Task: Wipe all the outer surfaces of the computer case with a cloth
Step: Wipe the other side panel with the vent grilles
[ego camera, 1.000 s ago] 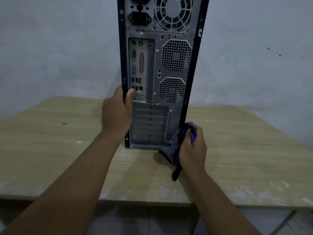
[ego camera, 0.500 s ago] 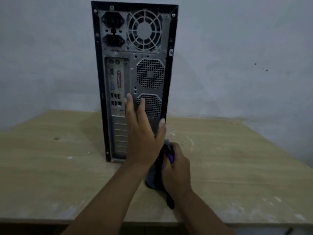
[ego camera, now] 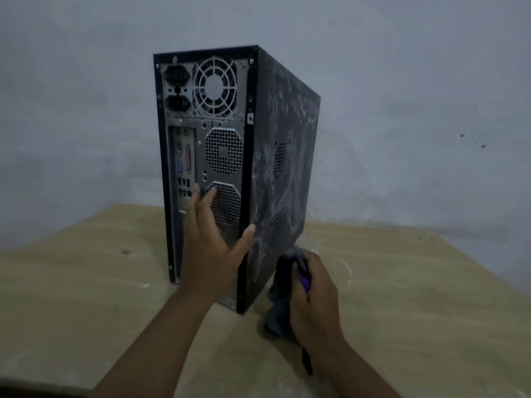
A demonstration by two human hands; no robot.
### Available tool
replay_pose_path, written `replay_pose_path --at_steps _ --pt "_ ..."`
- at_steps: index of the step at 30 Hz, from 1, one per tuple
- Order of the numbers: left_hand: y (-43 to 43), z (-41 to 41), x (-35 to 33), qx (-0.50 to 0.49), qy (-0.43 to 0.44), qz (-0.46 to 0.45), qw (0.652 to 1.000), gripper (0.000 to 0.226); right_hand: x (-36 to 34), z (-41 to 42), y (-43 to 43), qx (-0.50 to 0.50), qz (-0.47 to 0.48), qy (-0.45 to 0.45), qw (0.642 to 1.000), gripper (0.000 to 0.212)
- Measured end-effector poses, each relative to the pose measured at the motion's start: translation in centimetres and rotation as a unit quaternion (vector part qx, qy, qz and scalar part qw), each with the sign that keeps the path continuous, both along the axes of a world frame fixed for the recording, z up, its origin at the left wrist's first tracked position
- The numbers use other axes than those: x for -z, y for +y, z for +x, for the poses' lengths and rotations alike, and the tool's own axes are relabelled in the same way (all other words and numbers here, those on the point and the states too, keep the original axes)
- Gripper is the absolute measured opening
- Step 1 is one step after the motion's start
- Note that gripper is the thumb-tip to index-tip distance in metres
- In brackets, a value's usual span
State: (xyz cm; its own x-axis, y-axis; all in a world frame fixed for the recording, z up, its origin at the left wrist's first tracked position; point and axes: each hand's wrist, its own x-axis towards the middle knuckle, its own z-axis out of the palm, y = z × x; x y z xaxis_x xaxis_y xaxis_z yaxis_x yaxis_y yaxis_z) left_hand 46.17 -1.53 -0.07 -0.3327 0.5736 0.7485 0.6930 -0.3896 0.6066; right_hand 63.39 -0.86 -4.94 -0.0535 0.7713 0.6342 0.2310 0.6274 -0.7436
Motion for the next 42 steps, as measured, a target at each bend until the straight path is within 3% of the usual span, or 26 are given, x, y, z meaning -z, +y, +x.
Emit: replay_pose_path --at_steps 3,7,13,15,18,23,26,28,31,36,39,42 --pt "-0.3 -2.3 -0.2 0.015 -0.010 0.000 1.000 0.086 -4.8 -0.8 0.7 -0.006 0.075 -0.017 0.997 0.033" --pt "-0.7 -5.9 -0.7 0.039 -0.046 -0.018 0.998 0.084 -13.3 -3.7 2.8 -0.051 0.134 -0.052 0.988 0.011" --pt "-1.3 -10.3 -1.6 0.045 -0.031 -0.063 0.997 0.073 -24.5 -7.9 6.6 -0.041 0.284 -0.114 0.951 0.010" --pt "-1.3 -11.7 -2.0 0.040 0.000 -0.075 0.996 0.074 -27.6 -8.7 8.3 -0.026 0.288 -0.131 0.948 0.017" --pt "-0.9 -13.0 -2.7 0.048 0.027 -0.098 0.994 0.077 -30.6 -8.4 10.6 -0.021 0.215 -0.192 0.957 0.025" --pt "0.3 -13.0 -4.1 0.113 -0.041 -0.105 0.987 0.081 -32.4 -8.5 13.5 -0.020 0.130 -0.257 0.957 0.026" --pt "1.5 -11.3 -5.6 0.086 -0.106 -0.093 0.986 0.088 -32.8 -8.8 15.5 -0.018 0.106 -0.248 0.963 0.027" --pt "2.4 -10.1 -6.1 0.058 -0.145 -0.069 0.985 0.081 -32.6 -8.9 16.2 -0.009 0.099 -0.228 0.969 0.025" --pt "3.9 -9.2 -5.9 0.004 -0.150 -0.014 0.989 0.068 -31.5 -9.5 16.7 0.001 0.110 -0.160 0.981 0.026" --pt "4.7 -9.6 -5.3 -0.024 -0.148 0.008 0.989 0.068 -30.2 -10.1 16.1 -0.002 0.130 -0.069 0.989 0.034" --pt "5.1 -11.1 -5.7 -0.017 -0.139 -0.009 0.990 0.075 -29.9 -9.9 15.4 0.021 0.152 -0.058 0.987 0.035" --pt "5.7 -11.9 -6.0 0.028 -0.140 -0.014 0.990 0.050 -29.6 -9.2 14.5 0.096 0.204 -0.108 0.968 0.031"
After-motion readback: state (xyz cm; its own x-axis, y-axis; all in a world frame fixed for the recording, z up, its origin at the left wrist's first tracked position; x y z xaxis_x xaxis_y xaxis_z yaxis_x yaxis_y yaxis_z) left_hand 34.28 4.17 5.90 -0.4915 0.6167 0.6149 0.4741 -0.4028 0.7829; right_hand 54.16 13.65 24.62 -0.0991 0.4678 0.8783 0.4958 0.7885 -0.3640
